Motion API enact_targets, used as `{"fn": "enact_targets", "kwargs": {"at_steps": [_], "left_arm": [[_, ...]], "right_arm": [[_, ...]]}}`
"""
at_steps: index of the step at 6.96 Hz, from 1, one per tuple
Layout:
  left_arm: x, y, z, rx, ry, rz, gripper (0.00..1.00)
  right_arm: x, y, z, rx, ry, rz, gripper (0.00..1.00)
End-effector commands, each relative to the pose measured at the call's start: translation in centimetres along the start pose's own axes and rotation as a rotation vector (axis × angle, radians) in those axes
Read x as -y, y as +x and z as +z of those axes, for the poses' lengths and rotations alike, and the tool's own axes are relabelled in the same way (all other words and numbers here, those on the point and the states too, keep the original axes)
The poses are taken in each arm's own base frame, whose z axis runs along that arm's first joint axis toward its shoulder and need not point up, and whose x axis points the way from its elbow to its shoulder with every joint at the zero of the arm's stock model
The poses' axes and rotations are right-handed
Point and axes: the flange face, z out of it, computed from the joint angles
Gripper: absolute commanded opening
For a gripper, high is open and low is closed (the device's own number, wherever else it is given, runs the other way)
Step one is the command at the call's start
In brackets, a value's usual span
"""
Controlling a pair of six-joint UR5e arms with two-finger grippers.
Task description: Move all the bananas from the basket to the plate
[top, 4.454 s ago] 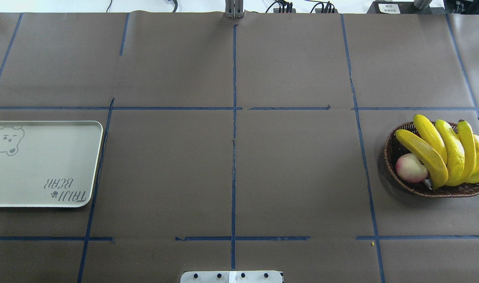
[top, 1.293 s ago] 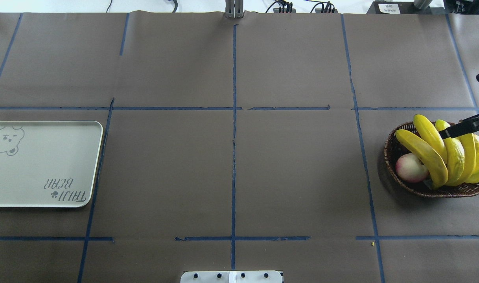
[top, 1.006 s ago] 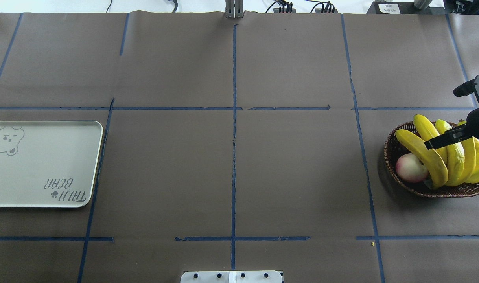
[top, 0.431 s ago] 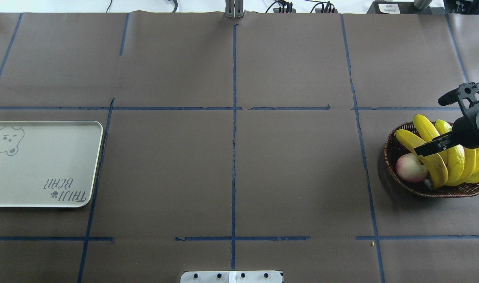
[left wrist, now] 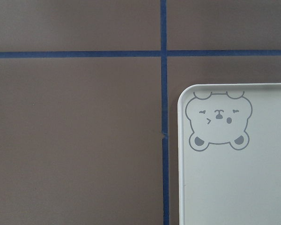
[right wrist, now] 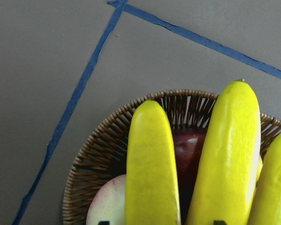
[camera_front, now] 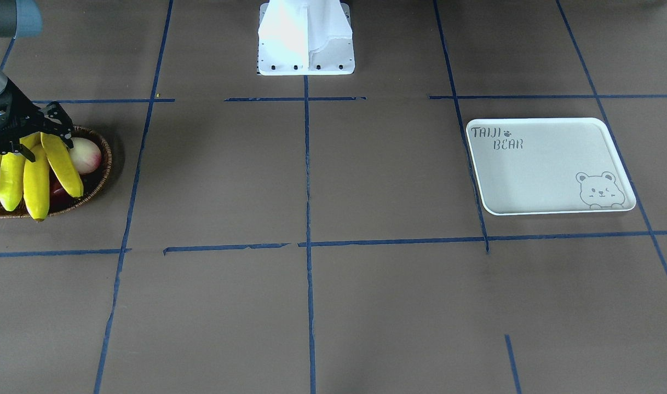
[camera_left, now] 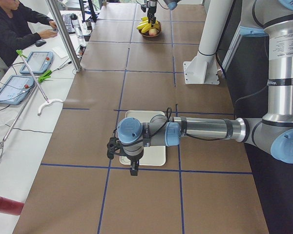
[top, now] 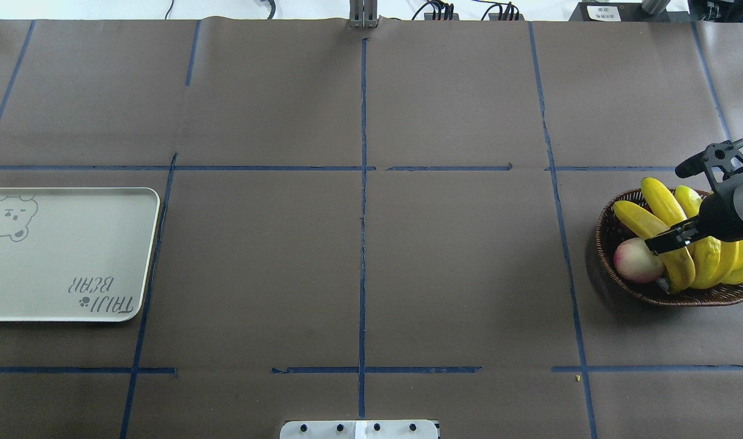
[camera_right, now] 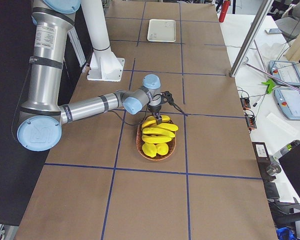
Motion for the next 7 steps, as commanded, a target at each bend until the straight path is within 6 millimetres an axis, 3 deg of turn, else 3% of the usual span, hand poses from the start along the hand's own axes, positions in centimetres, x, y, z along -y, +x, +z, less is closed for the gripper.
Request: {"fn": "enact_targets", "kwargs": {"at_steps": [1, 5, 6, 7], "left_arm": [[-0.01, -0.05, 0.02, 0.0, 0.0, -0.002, 1.0], [0.12, 0.34, -0.33, -0.001, 0.007, -0.026, 1.0], [0.12, 0.3, -0.28, -0.003, 0.006, -0.028, 1.0], [0.14, 0.5, -0.18, -0.024, 0.005, -0.028, 1.0]], "right_arm": [[-0.5, -0.3, -0.72, 0.001, 0.005, -0.006, 0.67], [-1.24, -0.05, -0.38, -0.003, -0.011, -0.003, 0.67], [-1.25, -0.09, -0.34, -0.004, -0.011, -0.004, 0.65], [-1.29, -0.25, -0.23, -0.002, -0.014, -0.007, 0.57]]}}
